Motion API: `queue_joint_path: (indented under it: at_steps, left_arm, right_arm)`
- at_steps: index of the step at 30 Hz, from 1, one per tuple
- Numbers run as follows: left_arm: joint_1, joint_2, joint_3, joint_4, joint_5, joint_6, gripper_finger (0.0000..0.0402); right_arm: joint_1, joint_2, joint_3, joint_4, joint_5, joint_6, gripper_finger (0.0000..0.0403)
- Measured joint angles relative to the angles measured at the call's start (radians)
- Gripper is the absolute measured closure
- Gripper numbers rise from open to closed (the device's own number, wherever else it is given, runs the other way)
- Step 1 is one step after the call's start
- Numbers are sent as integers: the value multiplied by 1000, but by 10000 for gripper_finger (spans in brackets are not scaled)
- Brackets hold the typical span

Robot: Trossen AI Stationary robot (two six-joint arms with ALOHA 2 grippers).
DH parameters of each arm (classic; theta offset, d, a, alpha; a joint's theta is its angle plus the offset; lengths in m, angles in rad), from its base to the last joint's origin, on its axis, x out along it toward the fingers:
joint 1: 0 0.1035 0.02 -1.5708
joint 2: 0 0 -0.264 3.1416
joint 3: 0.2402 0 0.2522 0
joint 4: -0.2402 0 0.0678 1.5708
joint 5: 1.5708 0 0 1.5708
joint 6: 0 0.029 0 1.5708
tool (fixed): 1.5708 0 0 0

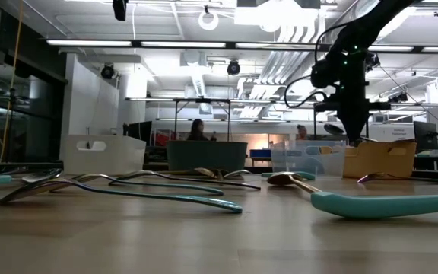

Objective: Sort silverware by color (type)
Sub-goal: Put the black spoon into the yellow bin

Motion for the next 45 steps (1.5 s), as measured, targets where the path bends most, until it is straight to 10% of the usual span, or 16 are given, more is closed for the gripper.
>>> queue_joint_path:
  at_steps: [32, 45]
  left_arm:
    - [0, -1, 0, -1, 0, 0, 341]
    - [0, -77, 0, -42, 4, -10, 341]
  right_arm:
    - [-65, -19, 1, -126, -202, -95, 345]
    - [138, -505, 1, 88, -402, -168, 344]
